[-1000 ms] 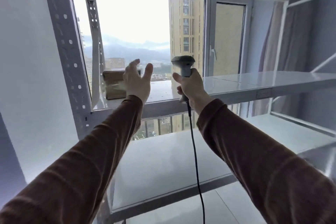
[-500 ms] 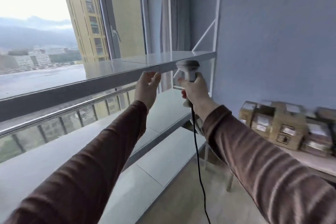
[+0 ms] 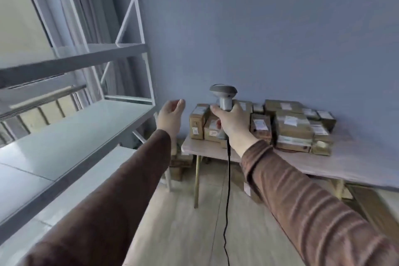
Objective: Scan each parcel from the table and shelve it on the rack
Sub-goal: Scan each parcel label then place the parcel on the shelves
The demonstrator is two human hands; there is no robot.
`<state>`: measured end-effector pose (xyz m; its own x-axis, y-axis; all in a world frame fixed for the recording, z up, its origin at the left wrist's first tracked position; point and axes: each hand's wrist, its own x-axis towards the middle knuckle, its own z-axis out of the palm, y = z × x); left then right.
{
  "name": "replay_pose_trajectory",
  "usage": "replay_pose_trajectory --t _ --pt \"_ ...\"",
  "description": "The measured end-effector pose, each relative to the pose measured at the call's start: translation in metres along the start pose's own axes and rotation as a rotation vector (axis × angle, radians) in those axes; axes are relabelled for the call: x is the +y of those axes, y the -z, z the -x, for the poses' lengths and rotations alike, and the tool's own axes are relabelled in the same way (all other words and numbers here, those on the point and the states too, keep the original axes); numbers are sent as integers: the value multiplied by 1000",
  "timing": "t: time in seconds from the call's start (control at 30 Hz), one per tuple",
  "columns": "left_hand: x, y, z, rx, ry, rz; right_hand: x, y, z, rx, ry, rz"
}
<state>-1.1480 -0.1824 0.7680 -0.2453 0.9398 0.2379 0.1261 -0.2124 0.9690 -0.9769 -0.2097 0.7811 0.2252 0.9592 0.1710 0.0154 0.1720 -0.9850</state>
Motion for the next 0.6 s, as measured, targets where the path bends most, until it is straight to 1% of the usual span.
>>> replay_pose_trajectory --t 0.17,0.27,0.47,0.6 --pt "-24 -118 -11 -178 73 0 38 95 -52 112 -25 31" --pt "-39 -176 -27 -246 92 0 61 140 -85 189 -53 43" --pt "-74 -275 -70 -385 136 -8 101 212 -153 350 -97 86" --pt "-92 -340 -103 -472 136 1 120 253 -194 463 -84 139"
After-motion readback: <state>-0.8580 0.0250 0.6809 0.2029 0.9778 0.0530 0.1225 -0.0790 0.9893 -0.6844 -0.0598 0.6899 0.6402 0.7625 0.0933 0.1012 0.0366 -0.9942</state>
